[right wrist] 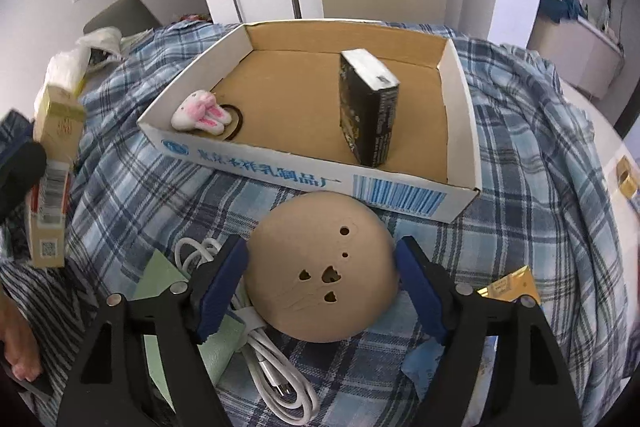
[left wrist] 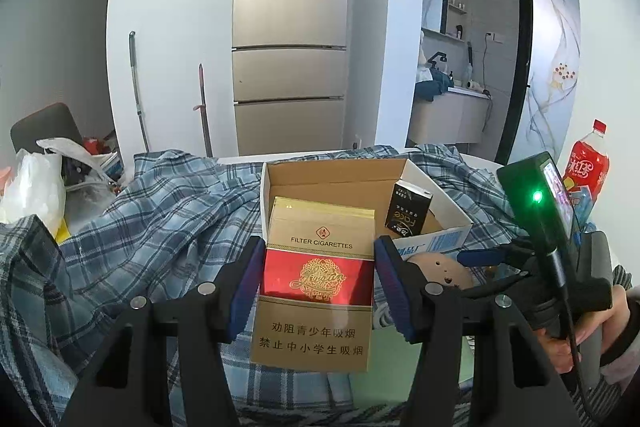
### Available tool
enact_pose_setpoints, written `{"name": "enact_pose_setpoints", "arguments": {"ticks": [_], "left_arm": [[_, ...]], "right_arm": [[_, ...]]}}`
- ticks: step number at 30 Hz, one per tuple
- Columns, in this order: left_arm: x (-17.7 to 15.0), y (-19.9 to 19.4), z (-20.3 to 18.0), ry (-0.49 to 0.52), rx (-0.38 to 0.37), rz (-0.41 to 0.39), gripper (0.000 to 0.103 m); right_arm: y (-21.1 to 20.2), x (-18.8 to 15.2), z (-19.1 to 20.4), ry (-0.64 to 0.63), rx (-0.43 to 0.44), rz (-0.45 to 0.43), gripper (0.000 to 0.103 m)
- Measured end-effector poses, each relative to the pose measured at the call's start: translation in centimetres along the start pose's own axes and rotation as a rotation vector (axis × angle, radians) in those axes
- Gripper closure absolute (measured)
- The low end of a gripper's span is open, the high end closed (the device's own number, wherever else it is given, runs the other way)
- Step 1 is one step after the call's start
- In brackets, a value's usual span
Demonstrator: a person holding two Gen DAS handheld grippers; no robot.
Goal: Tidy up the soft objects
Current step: 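Grasp the round wooden disc with the right gripper while the left lifts the pack, then carry the cigarette pack and wooden disc over the cardboard box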
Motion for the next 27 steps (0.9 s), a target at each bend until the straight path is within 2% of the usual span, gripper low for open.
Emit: {"name": "enact_pose_setpoints", "arguments": {"ticks": [4,10,13,16,20,27], "left_arm": [[0.0,-0.1,0.1,-0.010,0.005,-0.001,0.044],[0.1,-0.4,0.0,-0.003,-0.002,-0.010,0.044],[0.2,-0.7,-0.1,0.004,-0.009,-0.030,0.044],[0.4,-1.2,-0.3,0.009,-0.015,-0.058,0.044],[0.5,-2.0,-0.5,0.020,-0.016,-0.103,0.044],[0.8,-3.0,-0.7,0.027,-0.010,-0.149,0.044]], "right_arm": [[0.5,-0.3,0.7,-0.052,-0.027,0.017,0.023],[0.6,-0.2,0.3,-0.038,-0.011,0.021,0.023],[0.3,-0.3,0.5,-0.050,-0.009,0.010,0.030],[-1.0,-0.3,0.7,-0.059,-0.007,-0.050,0.031],[-3.3,0.1,0.9,-0.060,0.037,-0.162,0.030],[-6.2,0.9,0.0,0.010,0.064,-0.306,0.030]]}}
Point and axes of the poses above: each gripper's, at about its wrist camera, not at the fingertips, and y roughly the way its jaws point, z to its left, x to its top, the point moved 3 cm from there along y, roughly the way its jaws point, and after that the axes turned 1 degree about -x, right-handed, at the moved point
